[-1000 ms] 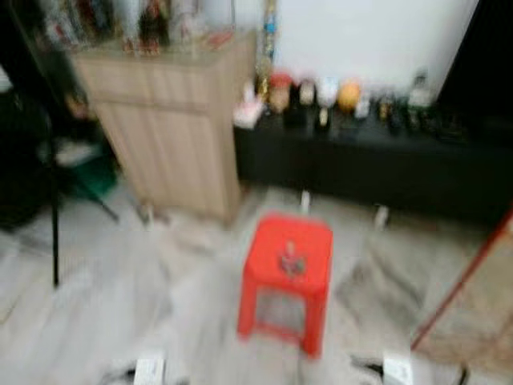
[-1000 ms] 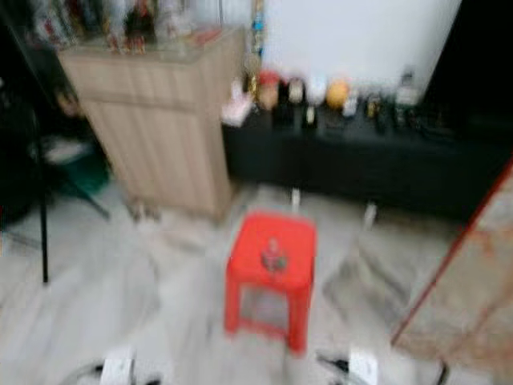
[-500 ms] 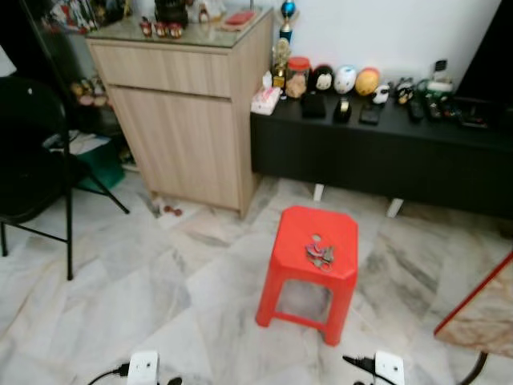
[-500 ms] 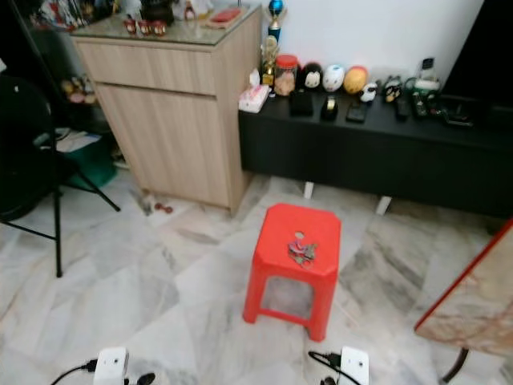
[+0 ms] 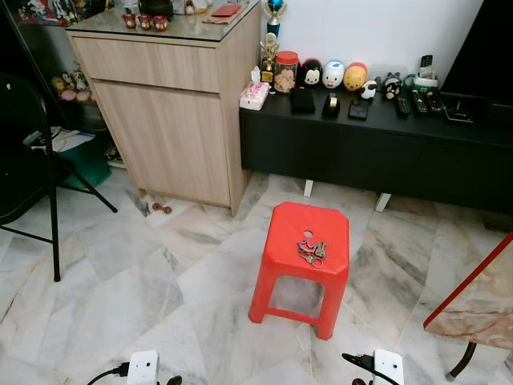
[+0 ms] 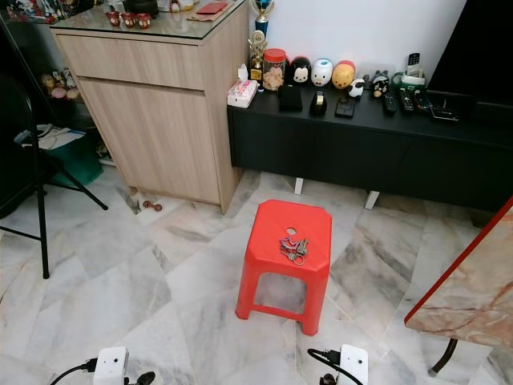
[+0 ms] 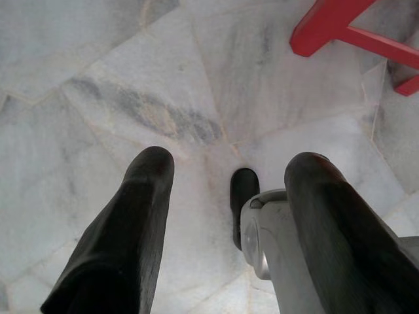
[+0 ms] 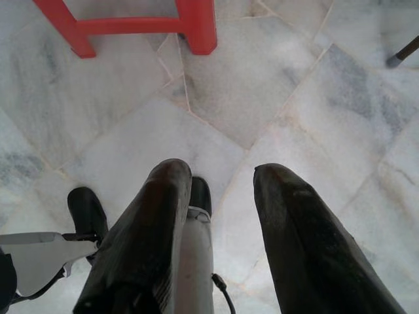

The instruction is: Hang keys on a hook

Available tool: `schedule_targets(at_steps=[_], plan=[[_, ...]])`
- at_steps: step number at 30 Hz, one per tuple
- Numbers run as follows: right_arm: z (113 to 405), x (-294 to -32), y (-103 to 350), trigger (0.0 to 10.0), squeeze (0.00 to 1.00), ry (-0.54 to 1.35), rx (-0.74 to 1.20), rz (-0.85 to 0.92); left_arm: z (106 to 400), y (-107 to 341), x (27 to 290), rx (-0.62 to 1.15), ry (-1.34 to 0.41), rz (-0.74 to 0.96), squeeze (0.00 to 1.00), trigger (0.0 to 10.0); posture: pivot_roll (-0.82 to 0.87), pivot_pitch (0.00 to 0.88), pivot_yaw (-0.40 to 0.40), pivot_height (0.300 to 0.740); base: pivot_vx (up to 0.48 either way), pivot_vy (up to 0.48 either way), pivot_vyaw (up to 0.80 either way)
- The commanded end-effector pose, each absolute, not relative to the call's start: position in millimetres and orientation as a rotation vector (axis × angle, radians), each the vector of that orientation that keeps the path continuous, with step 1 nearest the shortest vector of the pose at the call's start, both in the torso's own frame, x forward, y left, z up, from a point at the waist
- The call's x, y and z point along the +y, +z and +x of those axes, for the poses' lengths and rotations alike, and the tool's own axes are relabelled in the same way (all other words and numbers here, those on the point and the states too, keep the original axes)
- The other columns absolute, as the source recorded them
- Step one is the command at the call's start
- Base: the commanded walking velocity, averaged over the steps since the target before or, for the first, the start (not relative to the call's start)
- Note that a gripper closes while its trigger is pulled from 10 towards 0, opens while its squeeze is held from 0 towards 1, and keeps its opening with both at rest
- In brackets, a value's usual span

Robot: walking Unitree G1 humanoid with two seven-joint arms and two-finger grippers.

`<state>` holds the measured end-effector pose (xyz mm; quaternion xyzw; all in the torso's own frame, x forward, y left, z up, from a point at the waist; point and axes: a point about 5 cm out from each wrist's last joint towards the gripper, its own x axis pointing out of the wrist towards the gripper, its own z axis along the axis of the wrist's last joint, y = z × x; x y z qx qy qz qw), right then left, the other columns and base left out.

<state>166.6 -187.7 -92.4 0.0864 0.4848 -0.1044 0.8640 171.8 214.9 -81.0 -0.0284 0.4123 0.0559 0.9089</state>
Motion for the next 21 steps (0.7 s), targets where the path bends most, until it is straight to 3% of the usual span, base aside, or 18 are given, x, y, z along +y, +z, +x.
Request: schedule_targets(at_steps=[1, 5, 21], plan=[[169.0, -189.7, -90.9, 10.0, 0.00, -0.210, 1.001, 0.149, 167.6, -83.4, 213.8, 0.870, 0.111, -0.067, 0.00, 10.0, 0.10, 0.058, -0.022, 0.740, 0.251, 0.000, 0.00], [169.0, -189.3, -90.9, 10.0, 0.00, -0.214, 0.996, 0.170, 167.4, -83.3, 214.6, 0.869, 0.114, -0.064, 0.00, 10.0, 0.10, 0.058, -0.022, 0.740, 0.128, 0.000, 0.45], [171.7, -188.1, -89.6, 10.0, 0.00, -0.214, 0.976, 0.189, 165.5, -84.0, 215.6, 0.876, 0.112, -0.060, 0.00, 10.0, 0.10, 0.046, -0.024, 0.740, 0.064, 0.000, 0.00]])
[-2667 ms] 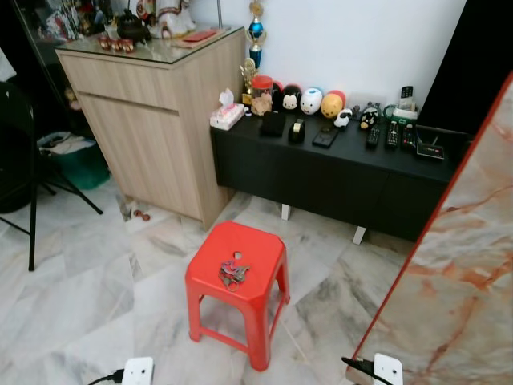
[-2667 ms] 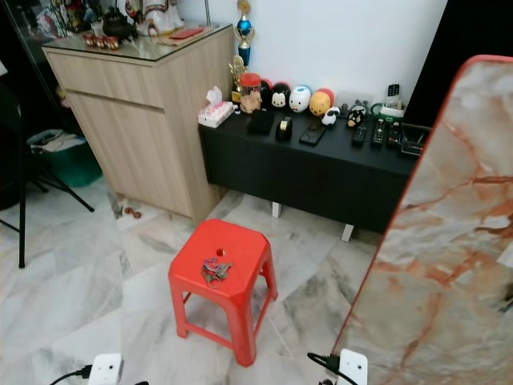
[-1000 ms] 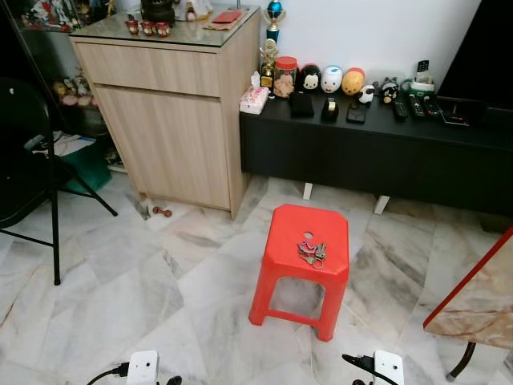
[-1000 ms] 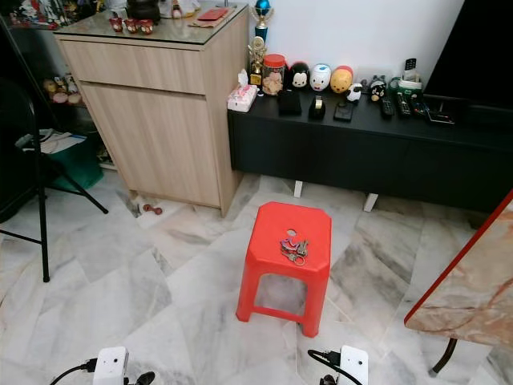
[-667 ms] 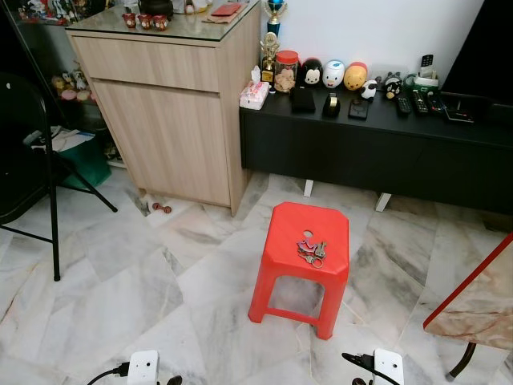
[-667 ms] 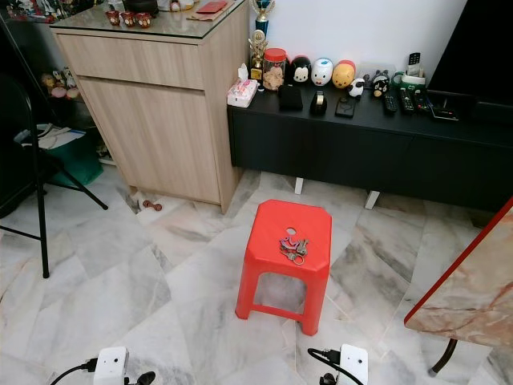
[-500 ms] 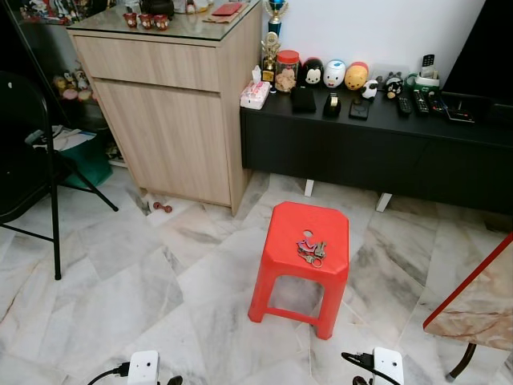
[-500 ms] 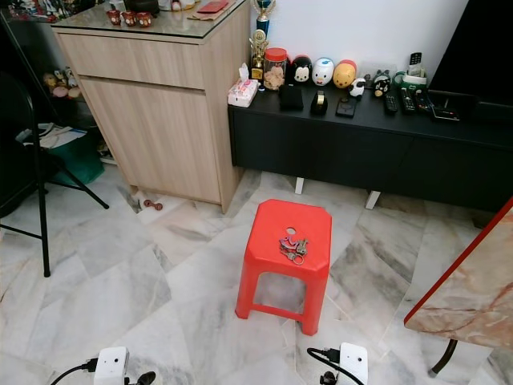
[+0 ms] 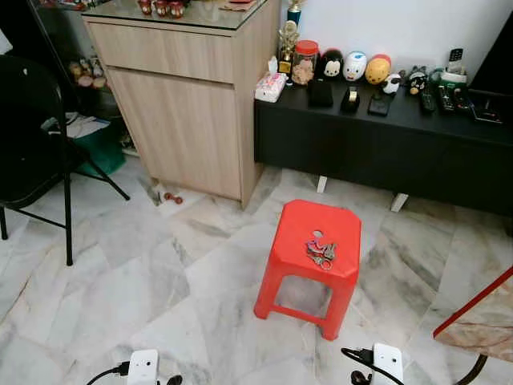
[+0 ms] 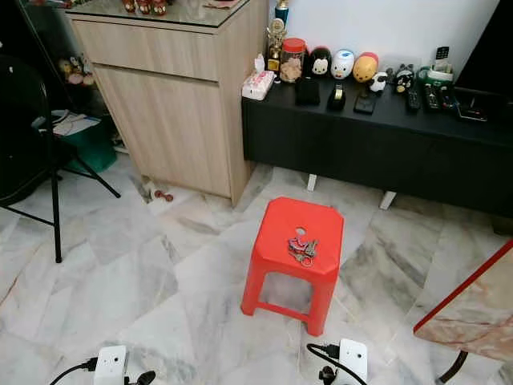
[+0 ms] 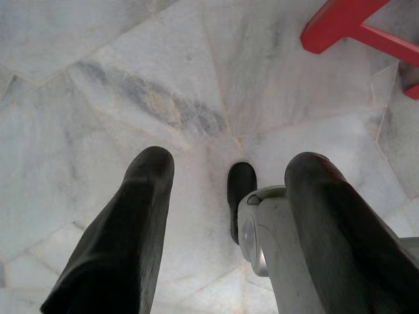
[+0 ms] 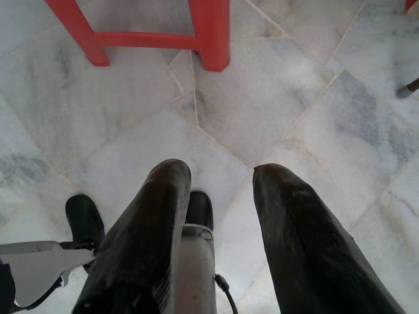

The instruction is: Hang keys on a hook

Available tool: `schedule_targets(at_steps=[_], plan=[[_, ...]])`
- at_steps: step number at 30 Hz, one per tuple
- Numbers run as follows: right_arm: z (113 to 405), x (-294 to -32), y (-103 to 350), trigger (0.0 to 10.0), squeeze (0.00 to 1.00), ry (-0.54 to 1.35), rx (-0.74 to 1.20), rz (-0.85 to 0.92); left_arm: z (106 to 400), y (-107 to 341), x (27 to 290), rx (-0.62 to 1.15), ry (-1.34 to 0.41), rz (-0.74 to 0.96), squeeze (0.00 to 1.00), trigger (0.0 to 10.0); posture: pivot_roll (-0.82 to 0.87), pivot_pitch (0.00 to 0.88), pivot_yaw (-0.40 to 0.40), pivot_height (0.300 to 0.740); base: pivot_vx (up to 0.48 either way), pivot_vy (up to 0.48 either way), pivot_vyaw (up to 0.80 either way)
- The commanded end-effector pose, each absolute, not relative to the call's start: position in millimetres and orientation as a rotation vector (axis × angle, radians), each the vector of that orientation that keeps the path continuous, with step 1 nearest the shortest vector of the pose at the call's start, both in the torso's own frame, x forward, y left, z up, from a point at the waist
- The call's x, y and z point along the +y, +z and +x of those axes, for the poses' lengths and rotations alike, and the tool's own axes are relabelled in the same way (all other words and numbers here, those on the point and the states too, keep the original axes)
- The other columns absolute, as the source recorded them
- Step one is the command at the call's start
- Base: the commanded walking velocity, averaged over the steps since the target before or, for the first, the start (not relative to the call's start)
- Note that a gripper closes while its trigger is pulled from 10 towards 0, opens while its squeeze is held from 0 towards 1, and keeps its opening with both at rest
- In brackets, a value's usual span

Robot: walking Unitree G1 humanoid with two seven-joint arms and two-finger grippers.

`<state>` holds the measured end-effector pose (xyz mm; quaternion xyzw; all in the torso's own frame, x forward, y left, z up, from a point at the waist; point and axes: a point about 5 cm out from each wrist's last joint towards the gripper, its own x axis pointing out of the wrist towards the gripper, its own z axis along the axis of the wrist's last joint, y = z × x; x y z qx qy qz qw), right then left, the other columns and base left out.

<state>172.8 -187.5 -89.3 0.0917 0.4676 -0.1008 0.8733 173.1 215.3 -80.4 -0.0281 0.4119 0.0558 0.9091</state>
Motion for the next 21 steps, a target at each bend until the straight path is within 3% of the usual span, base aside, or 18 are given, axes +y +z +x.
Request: schedule_targets(at_steps=[1, 5, 10, 21], plan=[[171.7, -188.1, -89.6, 10.0, 0.00, -0.214, 0.976, 0.189, 165.5, -84.0, 215.6, 0.876, 0.112, -0.060, 0.00, 10.0, 0.10, 0.046, -0.024, 0.740, 0.255, 0.000, 0.00], [172.6, -187.0, -89.2, 10.0, 0.00, -0.187, 0.971, 0.166, 165.3, -84.1, 215.3, 0.876, 0.111, -0.060, 0.00, 10.0, 0.09, 0.034, -0.026, 0.740, 0.280, 0.000, 0.00], [173.4, -186.3, -88.7, 10.0, 0.00, -0.184, 0.962, 0.167, 164.8, -84.3, 215.6, 0.878, 0.111, -0.059, 0.00, 10.0, 0.10, 0.029, -0.025, 0.740, 0.293, 0.000, 0.64], [173.6, -186.4, -88.6, 10.0, 0.00, -0.207, 0.954, 0.187, 164.2, -84.5, 215.9, 0.881, 0.110, -0.059, 0.00, 10.0, 0.10, 0.044, -0.026, 0.740, 0.304, 0.000, 0.00]])
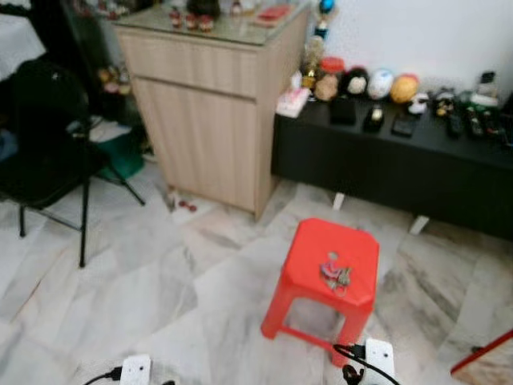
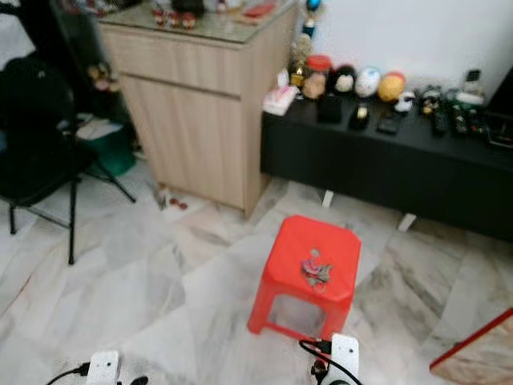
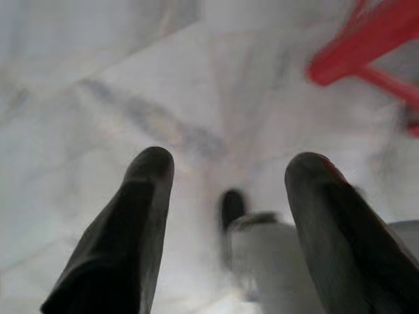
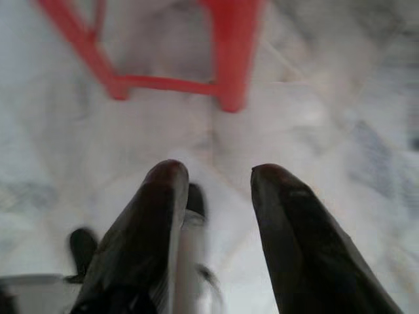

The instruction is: Hang keys on a hook

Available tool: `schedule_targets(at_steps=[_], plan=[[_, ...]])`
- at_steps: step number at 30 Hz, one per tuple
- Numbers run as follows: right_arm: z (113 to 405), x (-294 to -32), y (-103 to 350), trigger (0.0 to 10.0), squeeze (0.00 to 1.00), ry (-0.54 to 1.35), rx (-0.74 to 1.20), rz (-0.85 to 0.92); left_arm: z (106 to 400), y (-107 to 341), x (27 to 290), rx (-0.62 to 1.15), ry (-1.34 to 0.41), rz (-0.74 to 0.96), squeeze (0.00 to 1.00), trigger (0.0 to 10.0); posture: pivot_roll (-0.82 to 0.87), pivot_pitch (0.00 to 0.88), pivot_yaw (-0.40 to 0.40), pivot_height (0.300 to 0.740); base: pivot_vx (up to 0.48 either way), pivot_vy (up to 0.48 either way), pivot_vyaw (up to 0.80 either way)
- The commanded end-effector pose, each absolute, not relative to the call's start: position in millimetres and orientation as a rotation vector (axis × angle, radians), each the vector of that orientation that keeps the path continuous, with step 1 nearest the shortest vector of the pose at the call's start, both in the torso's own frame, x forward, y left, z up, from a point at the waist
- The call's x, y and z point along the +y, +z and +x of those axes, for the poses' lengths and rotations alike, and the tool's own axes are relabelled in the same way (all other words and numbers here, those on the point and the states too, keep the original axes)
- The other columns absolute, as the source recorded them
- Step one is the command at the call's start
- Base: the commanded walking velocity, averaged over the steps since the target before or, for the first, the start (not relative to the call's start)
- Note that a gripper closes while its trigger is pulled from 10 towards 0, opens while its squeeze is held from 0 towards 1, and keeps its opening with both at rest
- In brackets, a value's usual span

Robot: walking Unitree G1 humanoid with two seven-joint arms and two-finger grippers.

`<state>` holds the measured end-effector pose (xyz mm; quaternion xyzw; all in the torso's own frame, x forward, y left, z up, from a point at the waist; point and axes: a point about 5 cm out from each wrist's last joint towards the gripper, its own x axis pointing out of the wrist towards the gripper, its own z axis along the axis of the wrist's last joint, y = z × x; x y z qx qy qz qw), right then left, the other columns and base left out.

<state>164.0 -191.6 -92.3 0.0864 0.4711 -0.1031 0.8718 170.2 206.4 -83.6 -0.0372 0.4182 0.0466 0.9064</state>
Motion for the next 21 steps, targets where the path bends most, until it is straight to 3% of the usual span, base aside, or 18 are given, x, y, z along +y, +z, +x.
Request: schedule_targets(at_steps=[1, 21], plan=[[173.7, -187.0, -88.5, 10.0, 0.00, -0.213, 0.952, 0.187, 164.2, -84.5, 215.9, 0.881, 0.110, -0.060, 0.00, 10.0, 0.10, 0.044, -0.026, 0.740, 0.307, 0.000, 0.00], [176.3, -193.9, -85.9, 10.0, 0.00, -0.250, 0.918, 0.195, 159.4, -87.1, 214.0, 0.897, 0.109, -0.059, 0.00, 10.0, 0.10, 0.067, -0.032, 0.740, 0.293, 0.000, 0.00]])
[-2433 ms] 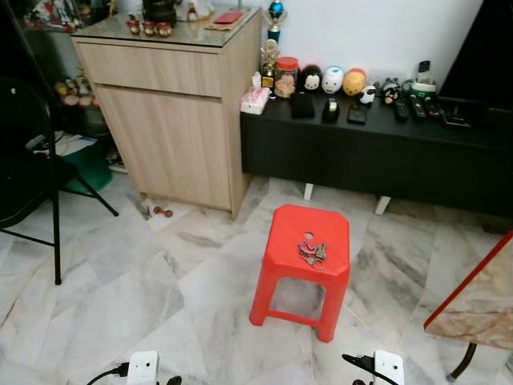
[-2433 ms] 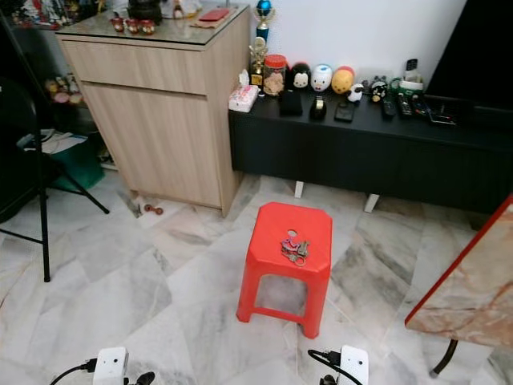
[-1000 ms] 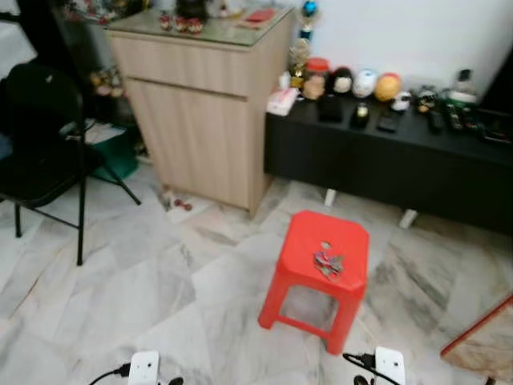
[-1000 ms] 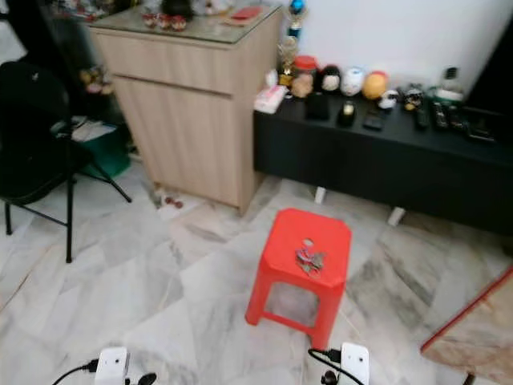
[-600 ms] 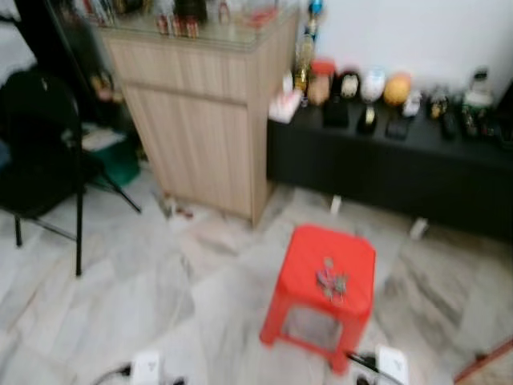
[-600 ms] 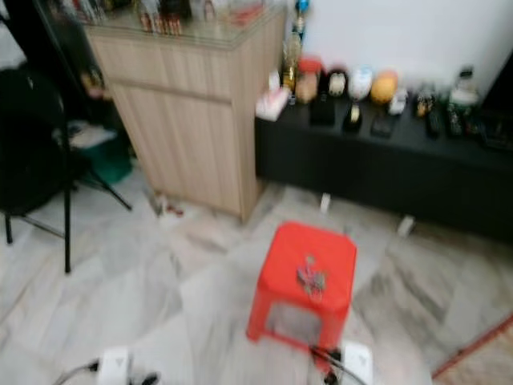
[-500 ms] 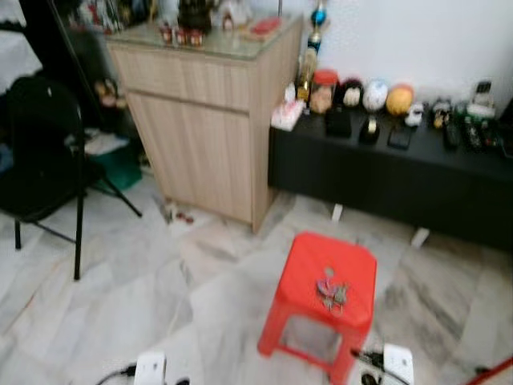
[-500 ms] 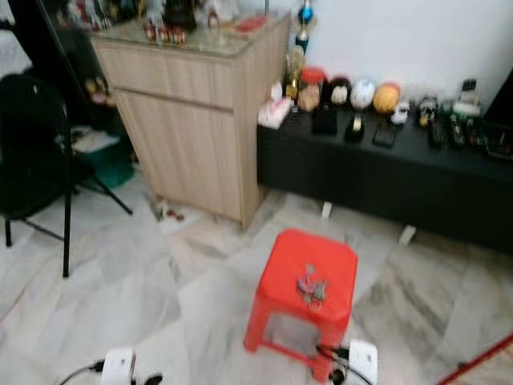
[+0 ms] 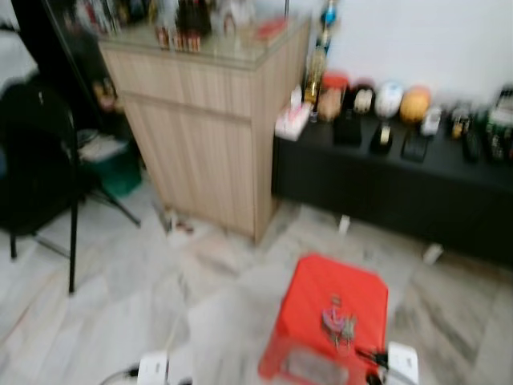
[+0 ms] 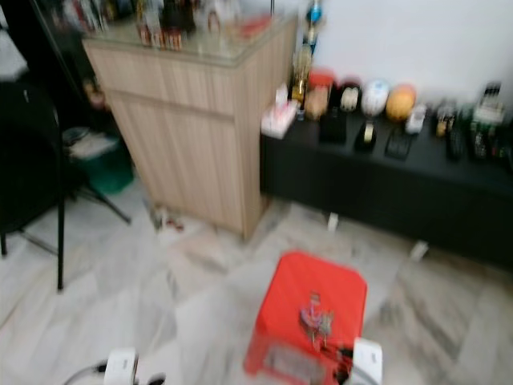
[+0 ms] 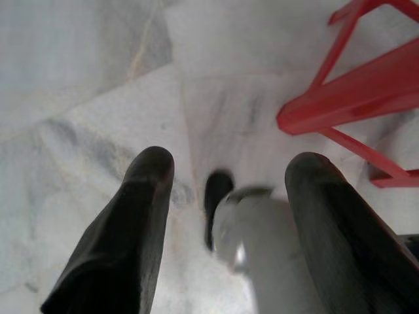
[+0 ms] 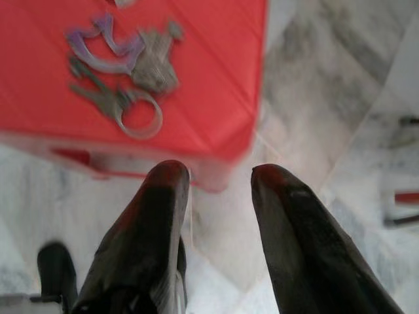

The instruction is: Hang keys on a hook

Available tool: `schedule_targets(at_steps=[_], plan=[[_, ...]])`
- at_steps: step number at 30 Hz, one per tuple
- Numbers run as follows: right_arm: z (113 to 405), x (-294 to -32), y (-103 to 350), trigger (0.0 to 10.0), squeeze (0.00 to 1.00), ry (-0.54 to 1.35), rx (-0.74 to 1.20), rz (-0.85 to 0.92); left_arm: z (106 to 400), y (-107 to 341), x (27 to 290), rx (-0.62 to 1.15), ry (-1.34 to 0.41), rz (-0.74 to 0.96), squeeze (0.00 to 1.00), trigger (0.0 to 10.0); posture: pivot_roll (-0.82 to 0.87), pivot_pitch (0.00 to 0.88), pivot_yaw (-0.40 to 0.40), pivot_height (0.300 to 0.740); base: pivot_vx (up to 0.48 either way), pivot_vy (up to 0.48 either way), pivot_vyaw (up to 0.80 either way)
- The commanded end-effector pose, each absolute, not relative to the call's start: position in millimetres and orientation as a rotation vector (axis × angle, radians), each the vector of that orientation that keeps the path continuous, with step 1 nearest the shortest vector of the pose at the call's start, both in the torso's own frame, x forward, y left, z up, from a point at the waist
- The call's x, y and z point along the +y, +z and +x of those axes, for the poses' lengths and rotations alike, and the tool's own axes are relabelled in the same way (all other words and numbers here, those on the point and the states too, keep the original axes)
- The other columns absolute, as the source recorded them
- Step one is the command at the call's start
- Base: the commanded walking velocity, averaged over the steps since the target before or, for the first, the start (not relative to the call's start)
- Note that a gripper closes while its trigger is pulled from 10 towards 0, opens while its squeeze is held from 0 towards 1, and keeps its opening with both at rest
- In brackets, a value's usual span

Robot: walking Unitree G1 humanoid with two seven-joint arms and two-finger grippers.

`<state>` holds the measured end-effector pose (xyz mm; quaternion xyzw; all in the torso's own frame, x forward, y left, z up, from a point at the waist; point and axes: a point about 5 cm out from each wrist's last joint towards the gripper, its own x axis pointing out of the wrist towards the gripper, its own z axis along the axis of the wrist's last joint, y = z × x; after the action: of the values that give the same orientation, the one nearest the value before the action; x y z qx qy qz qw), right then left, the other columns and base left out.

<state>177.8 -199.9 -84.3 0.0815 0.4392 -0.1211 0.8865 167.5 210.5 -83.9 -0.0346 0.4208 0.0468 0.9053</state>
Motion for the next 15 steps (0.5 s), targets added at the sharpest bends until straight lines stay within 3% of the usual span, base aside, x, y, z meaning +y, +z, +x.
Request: schedule_targets(at_steps=[1, 8, 15], plan=[[176.7, -193.9, -85.7, 10.0, 0.00, -0.251, 0.914, 0.196, 158.9, -87.3, 214.0, 0.899, 0.110, -0.058, 0.00, 10.0, 0.10, 0.068, -0.032, 0.740, 0.000, 0.000, 0.00], [179.4, -194.4, -84.1, 10.0, 0.00, -0.255, 0.896, 0.195, 157.4, -88.0, 213.1, 0.903, 0.110, -0.059, 0.00, 10.0, 0.10, 0.072, -0.034, 0.740, 0.000, 0.000, 0.00], [211.6, -201.8, -62.0, 10.0, 0.00, -0.281, 0.686, 0.227, 154.2, -89.1, 213.8, 0.907, 0.115, -0.058, 0.00, 10.0, 0.10, 0.077, -0.035, 0.740, 0.000, 0.000, 0.00]])
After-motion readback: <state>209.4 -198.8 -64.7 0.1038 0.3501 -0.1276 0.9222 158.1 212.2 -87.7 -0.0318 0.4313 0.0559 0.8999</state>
